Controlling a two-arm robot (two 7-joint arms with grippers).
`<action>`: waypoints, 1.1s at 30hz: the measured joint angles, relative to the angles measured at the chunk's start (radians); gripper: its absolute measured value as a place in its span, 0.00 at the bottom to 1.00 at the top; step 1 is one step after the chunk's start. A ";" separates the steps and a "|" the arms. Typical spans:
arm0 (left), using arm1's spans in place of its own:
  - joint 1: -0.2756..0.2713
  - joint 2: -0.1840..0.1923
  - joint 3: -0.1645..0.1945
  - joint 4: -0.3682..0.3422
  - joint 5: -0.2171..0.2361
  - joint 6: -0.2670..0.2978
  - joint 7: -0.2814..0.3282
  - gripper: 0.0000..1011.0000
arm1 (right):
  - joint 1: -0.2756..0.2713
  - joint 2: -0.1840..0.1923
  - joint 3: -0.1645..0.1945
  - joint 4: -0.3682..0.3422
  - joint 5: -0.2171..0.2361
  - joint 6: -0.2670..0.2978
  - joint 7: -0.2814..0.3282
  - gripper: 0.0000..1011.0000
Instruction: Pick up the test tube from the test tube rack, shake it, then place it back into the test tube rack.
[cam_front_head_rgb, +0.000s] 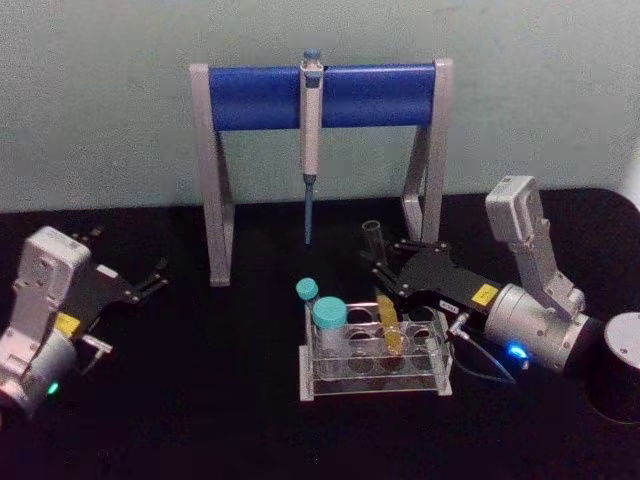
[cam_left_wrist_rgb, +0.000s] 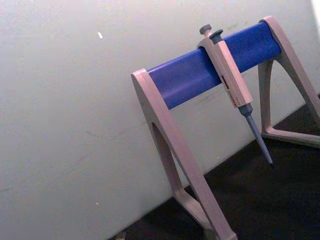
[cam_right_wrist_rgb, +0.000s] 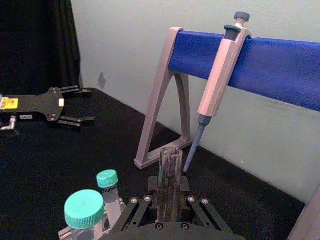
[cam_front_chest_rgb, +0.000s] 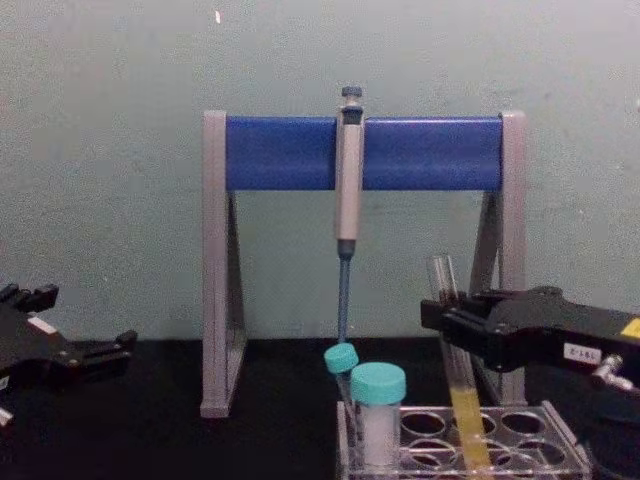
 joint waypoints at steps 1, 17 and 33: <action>0.000 0.000 0.000 0.000 0.000 0.000 0.000 0.99 | 0.000 0.000 0.000 0.000 0.000 0.000 0.000 0.23; 0.000 0.000 0.000 0.000 0.000 0.000 0.000 0.99 | -0.025 0.000 0.030 -0.024 0.043 -0.067 0.035 0.23; 0.000 0.000 0.000 0.000 0.000 0.000 0.000 0.99 | -0.092 0.015 0.103 -0.144 0.077 -0.224 0.029 0.23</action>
